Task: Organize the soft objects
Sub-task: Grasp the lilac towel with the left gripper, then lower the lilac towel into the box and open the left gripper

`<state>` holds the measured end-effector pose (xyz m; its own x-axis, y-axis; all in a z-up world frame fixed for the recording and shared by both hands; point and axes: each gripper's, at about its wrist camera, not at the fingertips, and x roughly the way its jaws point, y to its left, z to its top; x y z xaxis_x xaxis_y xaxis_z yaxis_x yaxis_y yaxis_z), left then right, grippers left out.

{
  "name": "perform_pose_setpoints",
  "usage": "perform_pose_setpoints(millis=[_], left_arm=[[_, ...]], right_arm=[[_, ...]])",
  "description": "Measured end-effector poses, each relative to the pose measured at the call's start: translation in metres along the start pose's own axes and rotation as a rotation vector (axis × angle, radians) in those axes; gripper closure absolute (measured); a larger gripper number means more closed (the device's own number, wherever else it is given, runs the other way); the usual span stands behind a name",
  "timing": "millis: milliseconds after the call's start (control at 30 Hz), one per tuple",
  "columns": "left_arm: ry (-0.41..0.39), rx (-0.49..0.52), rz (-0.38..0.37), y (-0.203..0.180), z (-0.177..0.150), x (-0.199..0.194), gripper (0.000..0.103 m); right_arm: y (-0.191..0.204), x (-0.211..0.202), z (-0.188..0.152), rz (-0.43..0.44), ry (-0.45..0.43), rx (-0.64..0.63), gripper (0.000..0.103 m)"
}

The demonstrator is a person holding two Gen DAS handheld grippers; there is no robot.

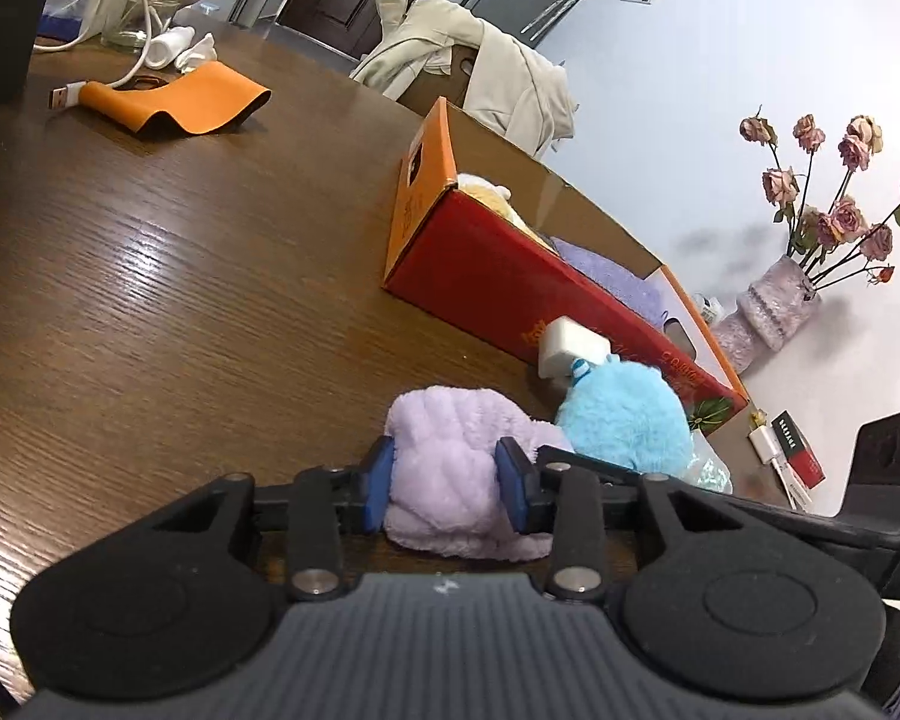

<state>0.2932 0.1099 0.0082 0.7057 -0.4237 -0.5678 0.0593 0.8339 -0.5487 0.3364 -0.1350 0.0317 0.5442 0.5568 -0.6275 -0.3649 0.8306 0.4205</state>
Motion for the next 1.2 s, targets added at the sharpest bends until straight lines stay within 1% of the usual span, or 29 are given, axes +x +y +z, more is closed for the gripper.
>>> perform_pose_setpoints(millis=[67,200,333,433,500,567,633,700,767,867,900,967,1067,1133,1200], left_arm=[[0.001,-0.001,0.000,0.001,0.000,-0.001,0.072],[-0.022,0.040,0.005,-0.008,-0.003,-0.012,0.075],[-0.072,0.080,-0.007,-0.025,-0.005,-0.034,0.076],[-0.124,0.110,-0.048,-0.043,0.000,-0.052,0.076],[-0.155,0.142,-0.077,-0.056,0.011,-0.058,0.076],[-0.176,0.168,-0.101,-0.073,0.031,-0.059,0.076],[-0.190,0.192,-0.123,-0.090,0.058,-0.051,0.076],[-0.189,0.207,-0.137,-0.105,0.087,-0.036,0.076],[-0.180,0.227,-0.125,-0.118,0.122,-0.011,0.076],[-0.152,0.243,-0.096,-0.124,0.166,0.038,0.076],[-0.137,0.254,-0.084,-0.123,0.176,0.054,0.075],[-0.079,0.226,-0.033,-0.114,0.197,0.094,0.076],[-0.018,0.197,0.026,-0.099,0.217,0.144,0.076],[0.006,0.212,0.060,-0.092,0.222,0.164,0.075],[0.016,0.226,0.098,-0.085,0.224,0.178,0.072]], right_arm=[[0.000,0.000,0.001,0.005,-0.006,0.002,0.084],[0.010,-0.009,0.001,0.008,-0.029,-0.034,0.087],[0.023,-0.034,0.000,0.028,-0.084,-0.076,0.087],[0.026,-0.061,0.003,0.048,-0.147,-0.076,0.087],[0.027,-0.082,0.013,0.062,-0.209,-0.087,0.087],[0.027,-0.097,0.031,0.063,-0.256,-0.104,0.087],[0.024,-0.105,0.055,0.048,-0.286,-0.129,0.087],[0.017,-0.106,0.087,0.029,-0.304,-0.149,0.087],[0.005,-0.097,0.124,0.021,-0.306,-0.144,0.087],[-0.018,-0.063,0.178,-0.001,-0.271,-0.127,0.087],[-0.028,-0.046,0.197,-0.020,-0.245,-0.110,0.087],[-0.048,-0.012,0.224,-0.024,-0.177,-0.062,0.087],[-0.075,0.041,0.253,-0.040,-0.093,0.010,0.087],[-0.085,0.069,0.262,-0.060,-0.060,0.036,0.087],[-0.092,0.095,0.264,-0.077,-0.029,0.047,0.087]])
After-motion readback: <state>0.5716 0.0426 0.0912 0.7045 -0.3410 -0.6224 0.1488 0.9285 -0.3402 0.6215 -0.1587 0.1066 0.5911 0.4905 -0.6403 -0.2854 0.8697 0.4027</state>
